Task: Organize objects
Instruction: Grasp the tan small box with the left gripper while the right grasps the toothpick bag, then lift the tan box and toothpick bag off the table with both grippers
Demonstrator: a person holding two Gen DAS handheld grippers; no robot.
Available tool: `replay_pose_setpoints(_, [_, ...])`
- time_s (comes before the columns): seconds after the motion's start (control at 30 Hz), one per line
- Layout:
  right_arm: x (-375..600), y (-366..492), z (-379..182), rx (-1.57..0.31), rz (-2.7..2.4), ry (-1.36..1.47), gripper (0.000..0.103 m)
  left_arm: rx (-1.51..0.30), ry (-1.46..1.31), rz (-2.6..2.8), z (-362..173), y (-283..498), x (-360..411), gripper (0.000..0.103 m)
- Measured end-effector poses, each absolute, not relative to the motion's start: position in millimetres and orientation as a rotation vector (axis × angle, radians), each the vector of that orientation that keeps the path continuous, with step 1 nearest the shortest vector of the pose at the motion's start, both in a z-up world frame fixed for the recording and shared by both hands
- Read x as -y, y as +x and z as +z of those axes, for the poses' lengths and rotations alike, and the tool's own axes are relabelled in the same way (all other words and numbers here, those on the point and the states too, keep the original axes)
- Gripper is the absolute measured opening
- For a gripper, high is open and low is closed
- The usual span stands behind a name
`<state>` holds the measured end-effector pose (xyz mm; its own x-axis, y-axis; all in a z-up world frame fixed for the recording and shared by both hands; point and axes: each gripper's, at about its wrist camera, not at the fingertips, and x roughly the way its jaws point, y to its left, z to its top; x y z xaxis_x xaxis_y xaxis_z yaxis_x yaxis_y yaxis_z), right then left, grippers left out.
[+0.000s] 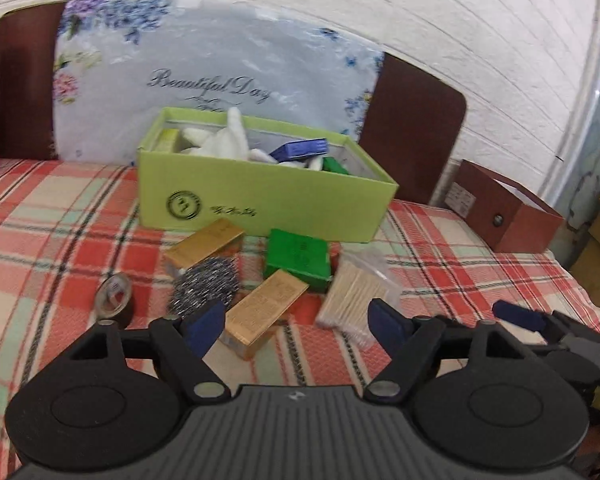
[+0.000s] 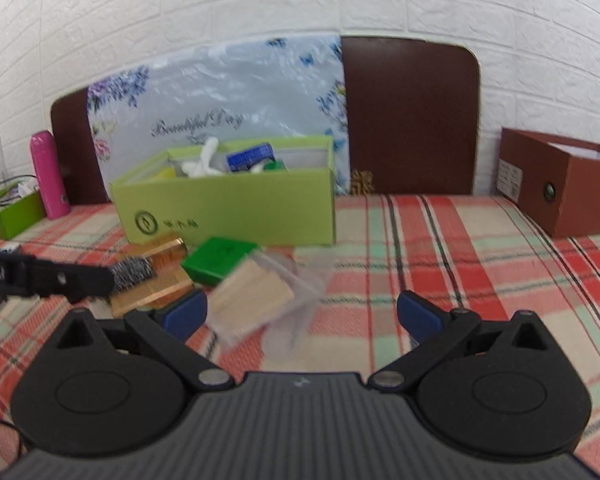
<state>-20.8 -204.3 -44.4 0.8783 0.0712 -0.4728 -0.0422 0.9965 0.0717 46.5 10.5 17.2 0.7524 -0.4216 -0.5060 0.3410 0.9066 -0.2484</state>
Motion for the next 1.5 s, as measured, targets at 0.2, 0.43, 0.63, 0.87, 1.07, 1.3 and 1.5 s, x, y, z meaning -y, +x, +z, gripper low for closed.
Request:
replay_pose_setpoints(0.2, [218,-29,-51,-0.513,0.03,0.111,0.103,-0.604,-0.08,-0.5,3,85,13,0.075])
replay_pose_setpoints(0.43, [214,-26,-54,-0.528,0.048,0.094,0.103,-0.706,-0.047,-0.432,-21,119,9,0.049])
replay_pose_setpoints(0.63, [187,-9,-60,-0.556,0.111,0.013,0.097,-0.734,-0.067,-0.395,-22,83,-10,0.034])
replay_pose_setpoints(0.87, [143,34,-76,-0.606,0.174,-0.077,0.09,-0.754,-0.119,-0.317,-23,46,-28,0.034])
replay_pose_setpoints(1.07, [128,44,-87,-0.586,0.206,-0.18,0.042,-0.765,-0.112,-0.305,-26,44,-27,0.034])
replay_pose_setpoints(1.3, [159,5,-85,-0.622,0.321,-0.171,0.023,-0.76,-0.113,-0.297,-27,42,-26,0.036])
replay_pose_setpoints(1.5, [184,-24,-75,-0.65,0.273,-0.091,0.045,-0.761,-0.098,-0.29,-26,41,-19,0.048])
